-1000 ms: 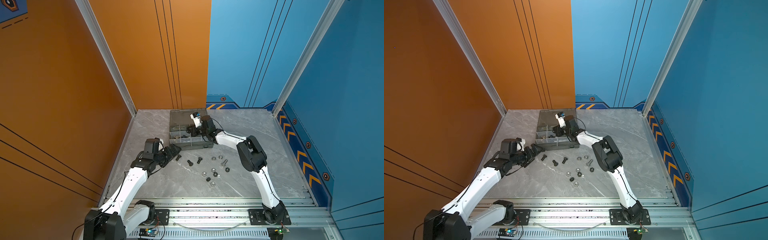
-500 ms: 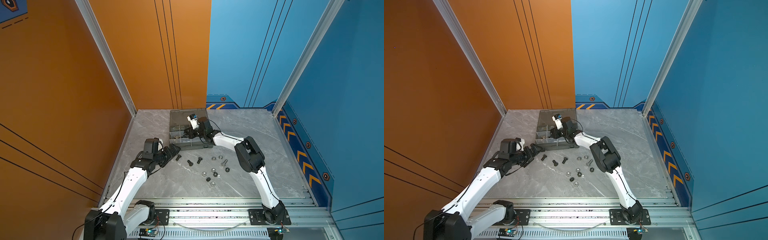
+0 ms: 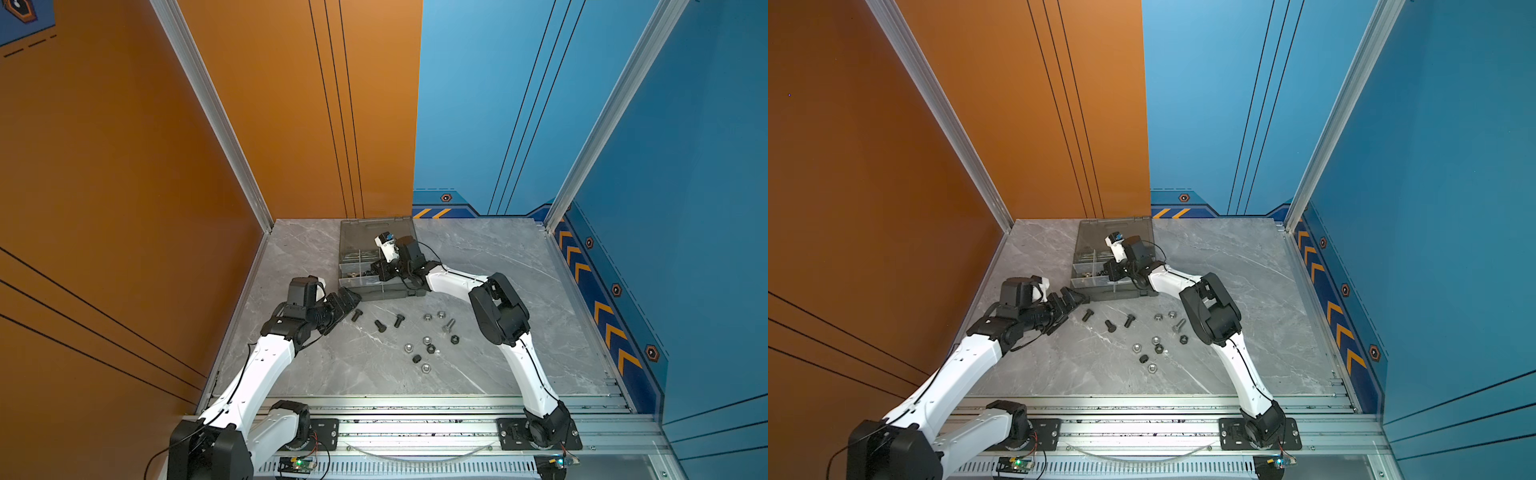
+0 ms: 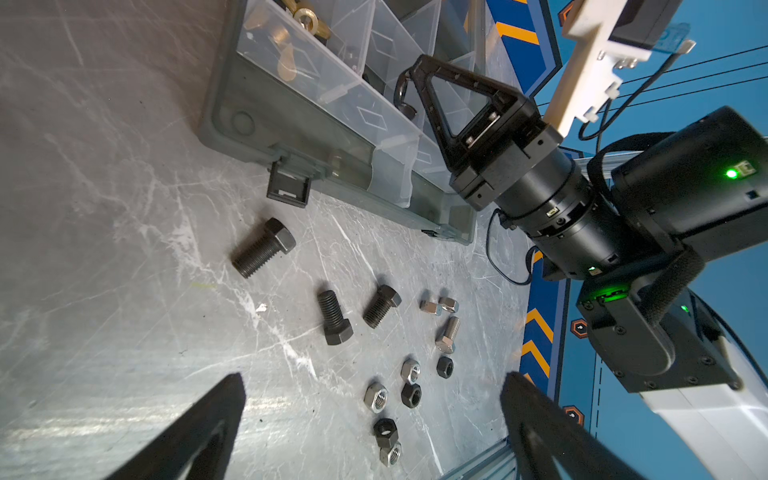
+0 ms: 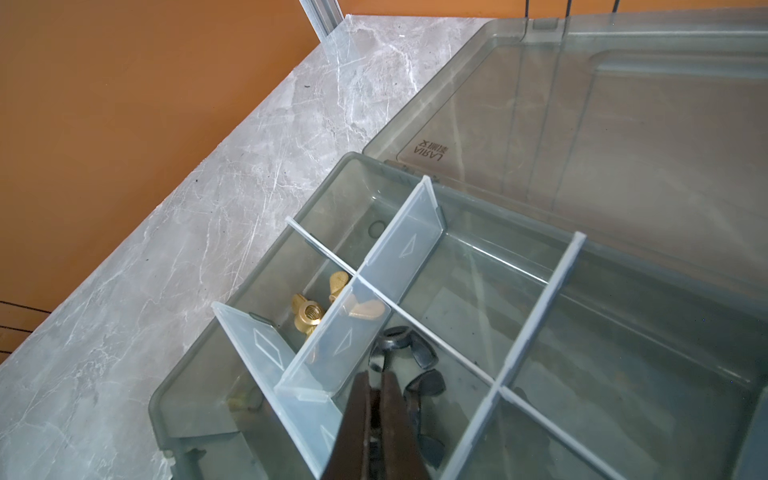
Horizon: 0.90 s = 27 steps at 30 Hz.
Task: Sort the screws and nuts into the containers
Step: 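Lower the wing nut into the wing-nut compartment and open right gripper, then raise the right gripper from the box and move it toward the pile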
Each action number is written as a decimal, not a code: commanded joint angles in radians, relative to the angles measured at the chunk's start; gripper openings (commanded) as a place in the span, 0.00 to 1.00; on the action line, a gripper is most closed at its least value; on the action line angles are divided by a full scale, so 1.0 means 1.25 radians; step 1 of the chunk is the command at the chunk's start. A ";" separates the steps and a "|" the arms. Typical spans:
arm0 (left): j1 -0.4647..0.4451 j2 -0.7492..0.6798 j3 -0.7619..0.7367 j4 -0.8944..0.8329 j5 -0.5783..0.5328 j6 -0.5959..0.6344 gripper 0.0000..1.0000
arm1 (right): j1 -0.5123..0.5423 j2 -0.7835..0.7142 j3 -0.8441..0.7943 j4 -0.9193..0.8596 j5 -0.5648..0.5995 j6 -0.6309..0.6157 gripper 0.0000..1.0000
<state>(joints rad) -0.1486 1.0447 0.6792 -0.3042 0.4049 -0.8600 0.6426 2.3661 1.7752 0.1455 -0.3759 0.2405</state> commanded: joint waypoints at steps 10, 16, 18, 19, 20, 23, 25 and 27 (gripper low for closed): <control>-0.001 0.012 -0.002 -0.046 -0.039 0.044 0.98 | -0.003 -0.057 -0.001 -0.051 0.001 -0.031 0.31; -0.025 0.045 0.026 -0.114 -0.126 0.084 0.98 | -0.012 -0.146 -0.055 -0.048 -0.045 -0.048 0.32; -0.033 0.061 0.033 -0.128 -0.143 0.096 0.98 | -0.014 -0.178 -0.071 -0.063 -0.062 -0.059 0.32; -0.039 0.068 0.036 -0.130 -0.149 0.097 0.98 | -0.015 -0.195 -0.079 -0.074 -0.069 -0.068 0.32; -0.046 0.075 0.038 -0.129 -0.156 0.101 0.98 | -0.017 -0.213 -0.086 -0.090 -0.075 -0.077 0.32; -0.071 0.097 0.051 -0.134 -0.182 0.114 0.98 | -0.021 -0.273 -0.114 -0.132 -0.092 -0.102 0.34; -0.085 0.115 0.063 -0.142 -0.196 0.119 0.98 | -0.023 -0.307 -0.137 -0.156 -0.101 -0.118 0.34; -0.101 0.134 0.073 -0.141 -0.202 0.124 0.98 | -0.025 -0.343 -0.165 -0.179 -0.107 -0.132 0.34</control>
<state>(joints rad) -0.2546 1.1893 0.7345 -0.4469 0.2012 -0.7395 0.6174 1.9907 1.6142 0.0162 -0.4721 0.1276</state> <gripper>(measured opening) 0.978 0.341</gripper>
